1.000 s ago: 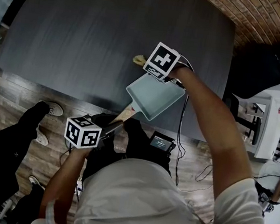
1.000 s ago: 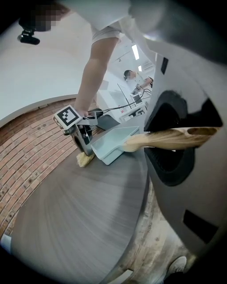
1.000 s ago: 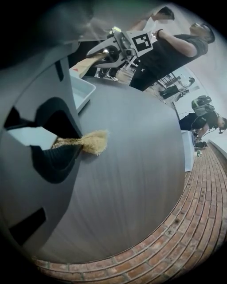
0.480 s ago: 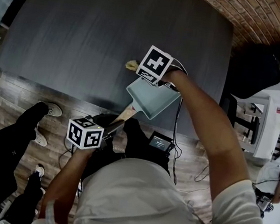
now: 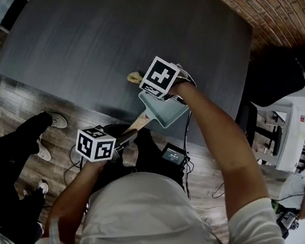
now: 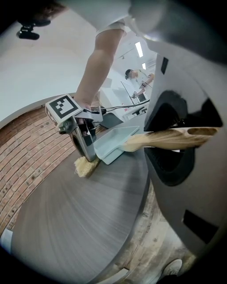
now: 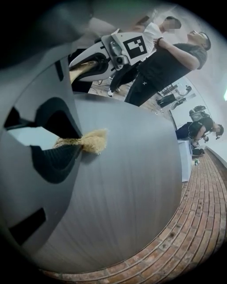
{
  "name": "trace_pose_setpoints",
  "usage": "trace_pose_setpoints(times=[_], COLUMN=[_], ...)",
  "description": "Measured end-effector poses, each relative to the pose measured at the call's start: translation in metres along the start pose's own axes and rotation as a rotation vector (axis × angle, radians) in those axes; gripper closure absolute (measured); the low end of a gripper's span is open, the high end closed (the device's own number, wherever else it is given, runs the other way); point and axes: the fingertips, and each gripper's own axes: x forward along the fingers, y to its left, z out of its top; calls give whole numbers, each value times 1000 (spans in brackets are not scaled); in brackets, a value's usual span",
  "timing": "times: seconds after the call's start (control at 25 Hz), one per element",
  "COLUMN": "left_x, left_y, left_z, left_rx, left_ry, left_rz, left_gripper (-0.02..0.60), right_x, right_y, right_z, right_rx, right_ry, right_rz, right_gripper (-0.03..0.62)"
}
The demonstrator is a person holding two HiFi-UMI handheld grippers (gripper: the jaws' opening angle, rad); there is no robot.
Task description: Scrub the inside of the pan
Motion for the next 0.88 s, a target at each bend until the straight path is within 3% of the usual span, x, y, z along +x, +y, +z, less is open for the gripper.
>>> trace_pose_setpoints(times=[0.88], left_x=[8], left_y=[-2], left_z=[3], left_rx=[-25], left_ry=[-17], left_rz=[1], left_gripper=[462], right_x=[-10], right_y=[54], right_z=[30], right_rx=[-113], right_ry=[-124], right_rz=[51], right_gripper=[551])
